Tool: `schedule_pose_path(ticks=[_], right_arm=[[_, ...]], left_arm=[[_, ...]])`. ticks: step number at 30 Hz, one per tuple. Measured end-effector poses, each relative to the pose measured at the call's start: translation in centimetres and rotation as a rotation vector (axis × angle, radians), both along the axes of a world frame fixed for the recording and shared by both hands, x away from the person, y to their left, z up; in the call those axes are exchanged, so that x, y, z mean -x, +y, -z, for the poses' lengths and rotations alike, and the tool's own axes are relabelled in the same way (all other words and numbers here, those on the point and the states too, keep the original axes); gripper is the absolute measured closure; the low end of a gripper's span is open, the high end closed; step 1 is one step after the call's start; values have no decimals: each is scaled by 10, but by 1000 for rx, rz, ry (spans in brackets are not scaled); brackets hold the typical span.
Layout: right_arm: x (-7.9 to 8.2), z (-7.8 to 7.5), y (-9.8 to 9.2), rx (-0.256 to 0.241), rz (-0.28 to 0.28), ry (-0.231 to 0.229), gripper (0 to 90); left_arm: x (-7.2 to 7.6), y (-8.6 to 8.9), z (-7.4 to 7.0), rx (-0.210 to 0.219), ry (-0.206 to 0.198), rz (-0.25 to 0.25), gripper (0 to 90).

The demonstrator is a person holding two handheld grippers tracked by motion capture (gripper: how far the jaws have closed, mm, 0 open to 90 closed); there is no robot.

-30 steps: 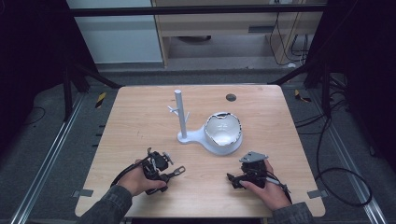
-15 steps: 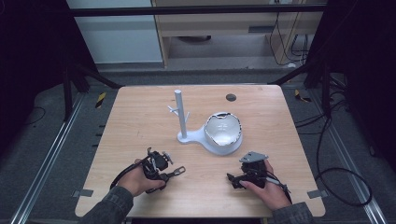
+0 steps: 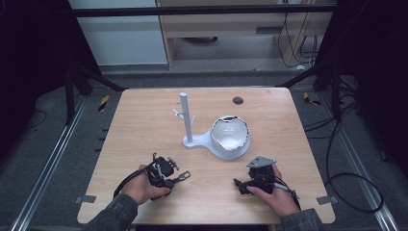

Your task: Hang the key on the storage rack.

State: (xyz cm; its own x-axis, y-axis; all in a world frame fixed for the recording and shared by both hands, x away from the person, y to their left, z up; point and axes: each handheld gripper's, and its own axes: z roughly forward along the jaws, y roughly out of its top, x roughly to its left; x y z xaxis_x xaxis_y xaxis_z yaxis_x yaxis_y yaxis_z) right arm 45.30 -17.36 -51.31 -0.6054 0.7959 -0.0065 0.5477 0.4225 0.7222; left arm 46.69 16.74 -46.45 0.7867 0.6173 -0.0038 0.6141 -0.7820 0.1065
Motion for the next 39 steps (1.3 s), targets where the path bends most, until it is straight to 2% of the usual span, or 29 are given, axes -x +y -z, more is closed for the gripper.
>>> schedule_pose_path(ticks=[4,9,19,25,31,39], right_arm=[[0,0,0,0,0,0,5],[0,0,0,0,0,0,5],[0,0,0,0,0,0,5],[0,0,0,1,0,-1,4],[0,0,0,1,0,0,5],[0,0,0,1,-1,-1,5]], left_arm=[[0,4,-4,18,0,-7,485],[1,6,-16,39,-24,-7,485],[-1,9,-47,101,-82,-18,486],[-2,9,-66,118,-116,-14,486],[-4,11,-99,162,-186,-21,485],[-10,5,-147,171,-276,-2,486]])
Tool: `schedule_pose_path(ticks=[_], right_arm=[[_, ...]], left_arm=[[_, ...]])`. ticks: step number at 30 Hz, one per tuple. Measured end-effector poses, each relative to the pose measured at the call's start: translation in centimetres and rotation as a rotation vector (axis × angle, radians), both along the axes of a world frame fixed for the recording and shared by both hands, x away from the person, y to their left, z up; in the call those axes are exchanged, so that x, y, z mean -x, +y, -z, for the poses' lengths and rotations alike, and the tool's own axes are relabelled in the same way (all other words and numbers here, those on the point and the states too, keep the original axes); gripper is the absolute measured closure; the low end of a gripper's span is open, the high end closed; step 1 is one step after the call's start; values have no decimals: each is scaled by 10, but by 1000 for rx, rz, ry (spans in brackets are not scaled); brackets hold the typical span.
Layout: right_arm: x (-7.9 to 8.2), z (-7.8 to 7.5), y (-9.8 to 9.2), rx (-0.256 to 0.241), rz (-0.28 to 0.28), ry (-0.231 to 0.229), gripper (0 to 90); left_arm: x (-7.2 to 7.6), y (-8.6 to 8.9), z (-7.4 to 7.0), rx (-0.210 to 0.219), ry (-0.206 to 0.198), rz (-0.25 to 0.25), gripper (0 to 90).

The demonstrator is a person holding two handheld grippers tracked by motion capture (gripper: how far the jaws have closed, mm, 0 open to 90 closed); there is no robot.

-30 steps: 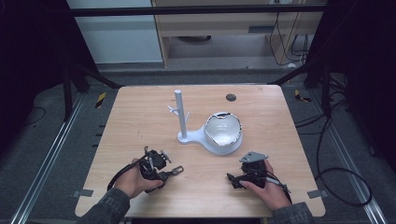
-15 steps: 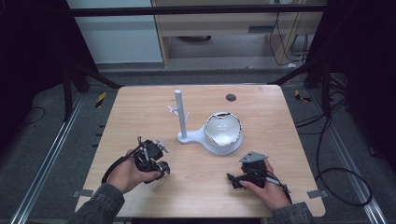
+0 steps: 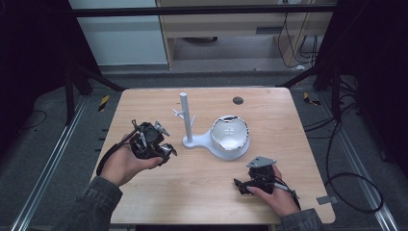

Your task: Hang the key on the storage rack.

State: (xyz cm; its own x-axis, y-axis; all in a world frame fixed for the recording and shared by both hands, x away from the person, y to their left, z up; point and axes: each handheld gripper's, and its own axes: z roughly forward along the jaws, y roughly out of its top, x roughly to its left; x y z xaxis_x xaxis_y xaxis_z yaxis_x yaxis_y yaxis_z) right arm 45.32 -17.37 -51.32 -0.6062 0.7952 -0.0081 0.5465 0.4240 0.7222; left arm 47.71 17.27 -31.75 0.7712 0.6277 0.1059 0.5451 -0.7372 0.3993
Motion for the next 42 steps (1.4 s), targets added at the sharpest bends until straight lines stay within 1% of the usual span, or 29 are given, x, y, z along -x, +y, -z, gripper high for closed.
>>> schedule_pose_path(ticks=[7,10,11,13,17,23,26,29,34,37,42], right_arm=[[0,0,0,0,-1,0,5],[0,0,0,0,-2,-1,5],[0,0,0,0,-2,-1,5],[0,0,0,0,-2,-1,5],[0,0,0,0,-1,0,5],[0,0,0,0,-2,-1,4],[0,0,0,0,-3,0,5],[0,0,0,-1,-1,1,5],[0,0,0,0,-2,0,5],[0,0,0,1,-4,-1,5],[0,0,0,1,-3,0,5]], left_arm=[[-5,-10,-25,-22,-39,4,486],[-6,-13,-36,-25,-52,4,485],[-8,-14,-42,-30,-61,3,485],[-9,-15,-48,-31,-69,-1,485],[-14,-14,-63,-35,-82,-19,485],[-26,-11,-78,-41,-99,-51,485],[-31,-8,-81,-41,-106,-69,485],[-37,-3,-83,-21,-107,-91,485],[-38,0,-84,-25,-101,-97,485],[-38,1,-85,-16,-104,-100,485],[-39,-2,-89,-17,-106,-95,485]])
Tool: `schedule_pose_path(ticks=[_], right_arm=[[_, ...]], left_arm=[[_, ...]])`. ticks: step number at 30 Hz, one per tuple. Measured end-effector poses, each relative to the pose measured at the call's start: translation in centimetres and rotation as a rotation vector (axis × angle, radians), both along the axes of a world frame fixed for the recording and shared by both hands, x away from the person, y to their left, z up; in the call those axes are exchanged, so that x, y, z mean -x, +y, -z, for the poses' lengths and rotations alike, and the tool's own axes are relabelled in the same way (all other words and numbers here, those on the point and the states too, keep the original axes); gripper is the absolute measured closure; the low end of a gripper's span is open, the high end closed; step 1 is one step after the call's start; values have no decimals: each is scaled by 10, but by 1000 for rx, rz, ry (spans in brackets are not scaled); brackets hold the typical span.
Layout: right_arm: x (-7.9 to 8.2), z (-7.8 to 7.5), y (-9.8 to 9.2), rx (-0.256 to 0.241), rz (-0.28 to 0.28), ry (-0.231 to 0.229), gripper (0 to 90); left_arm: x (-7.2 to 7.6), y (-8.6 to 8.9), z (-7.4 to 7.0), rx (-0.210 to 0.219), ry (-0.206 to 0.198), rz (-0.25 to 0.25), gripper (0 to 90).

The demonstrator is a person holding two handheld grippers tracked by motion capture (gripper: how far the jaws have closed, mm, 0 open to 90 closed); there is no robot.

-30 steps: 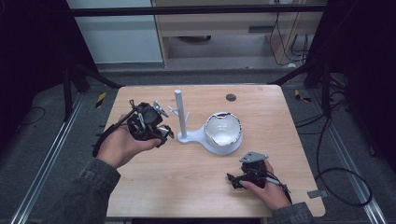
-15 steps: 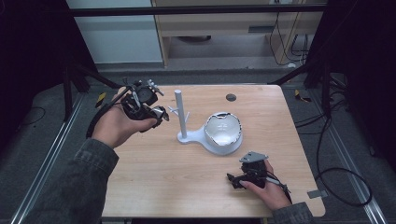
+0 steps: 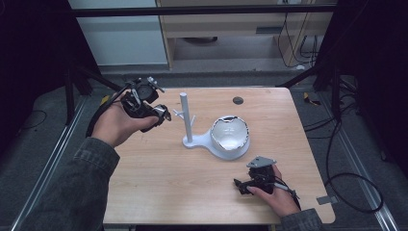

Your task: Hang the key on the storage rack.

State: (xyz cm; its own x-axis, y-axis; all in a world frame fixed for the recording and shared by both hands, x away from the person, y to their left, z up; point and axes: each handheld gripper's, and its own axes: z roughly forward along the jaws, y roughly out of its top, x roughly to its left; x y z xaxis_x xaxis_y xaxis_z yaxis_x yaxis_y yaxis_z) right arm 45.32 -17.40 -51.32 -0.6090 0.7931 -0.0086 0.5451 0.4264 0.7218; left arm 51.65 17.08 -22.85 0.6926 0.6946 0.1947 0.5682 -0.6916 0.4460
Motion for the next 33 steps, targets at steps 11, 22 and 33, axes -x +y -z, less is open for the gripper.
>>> schedule_pose_path(ticks=[11,22,33], right_arm=[[0,0,0,0,-1,0,5],[0,0,0,0,-2,0,5],[0,0,0,-1,-3,0,5]], left_arm=[[-7,-11,-3,-15,3,16,485],[-13,-17,-2,-18,4,19,484],[-19,-23,2,-30,0,16,485]])
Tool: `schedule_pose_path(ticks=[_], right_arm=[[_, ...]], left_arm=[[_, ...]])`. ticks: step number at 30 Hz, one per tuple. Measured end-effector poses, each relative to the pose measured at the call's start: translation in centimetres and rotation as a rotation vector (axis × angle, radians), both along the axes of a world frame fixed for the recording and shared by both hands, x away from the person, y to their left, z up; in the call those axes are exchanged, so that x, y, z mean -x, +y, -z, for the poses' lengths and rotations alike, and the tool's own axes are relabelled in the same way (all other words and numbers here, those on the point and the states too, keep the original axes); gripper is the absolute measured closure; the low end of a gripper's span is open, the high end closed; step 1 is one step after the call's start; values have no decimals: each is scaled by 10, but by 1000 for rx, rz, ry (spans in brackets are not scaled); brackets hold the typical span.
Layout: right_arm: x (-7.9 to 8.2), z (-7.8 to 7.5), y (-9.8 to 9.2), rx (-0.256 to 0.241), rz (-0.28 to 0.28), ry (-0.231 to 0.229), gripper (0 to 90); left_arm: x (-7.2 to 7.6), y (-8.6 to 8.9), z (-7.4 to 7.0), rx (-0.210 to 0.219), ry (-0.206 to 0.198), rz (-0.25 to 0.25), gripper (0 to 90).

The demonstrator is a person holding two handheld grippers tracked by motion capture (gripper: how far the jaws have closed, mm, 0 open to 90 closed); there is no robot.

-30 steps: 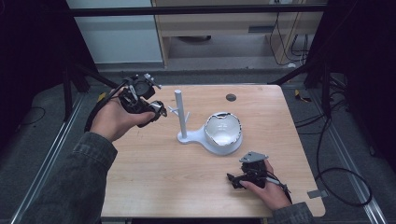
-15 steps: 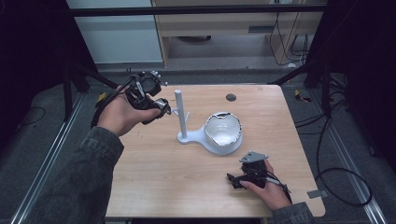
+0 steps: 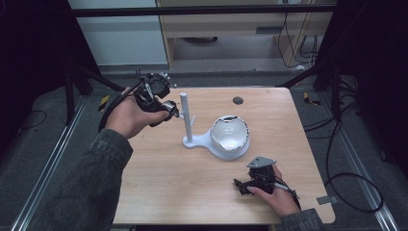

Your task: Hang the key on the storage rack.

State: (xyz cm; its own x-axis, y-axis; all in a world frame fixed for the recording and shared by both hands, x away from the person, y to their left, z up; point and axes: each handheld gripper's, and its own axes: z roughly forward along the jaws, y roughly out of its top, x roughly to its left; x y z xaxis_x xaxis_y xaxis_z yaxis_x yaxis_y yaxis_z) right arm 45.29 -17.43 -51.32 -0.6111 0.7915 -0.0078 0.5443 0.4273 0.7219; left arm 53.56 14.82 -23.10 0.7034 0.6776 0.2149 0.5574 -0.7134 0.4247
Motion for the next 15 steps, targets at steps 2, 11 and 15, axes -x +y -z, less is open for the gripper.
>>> schedule_pose_path(ticks=[2,11,15], right_arm=[[0,0,0,0,0,0,5],[0,0,0,1,-1,0,5],[0,0,0,1,-1,0,5]], left_arm=[[-1,-1,1,0,0,-1,484],[-7,-2,8,-4,9,-15,484],[-10,0,14,-10,18,-20,484]])
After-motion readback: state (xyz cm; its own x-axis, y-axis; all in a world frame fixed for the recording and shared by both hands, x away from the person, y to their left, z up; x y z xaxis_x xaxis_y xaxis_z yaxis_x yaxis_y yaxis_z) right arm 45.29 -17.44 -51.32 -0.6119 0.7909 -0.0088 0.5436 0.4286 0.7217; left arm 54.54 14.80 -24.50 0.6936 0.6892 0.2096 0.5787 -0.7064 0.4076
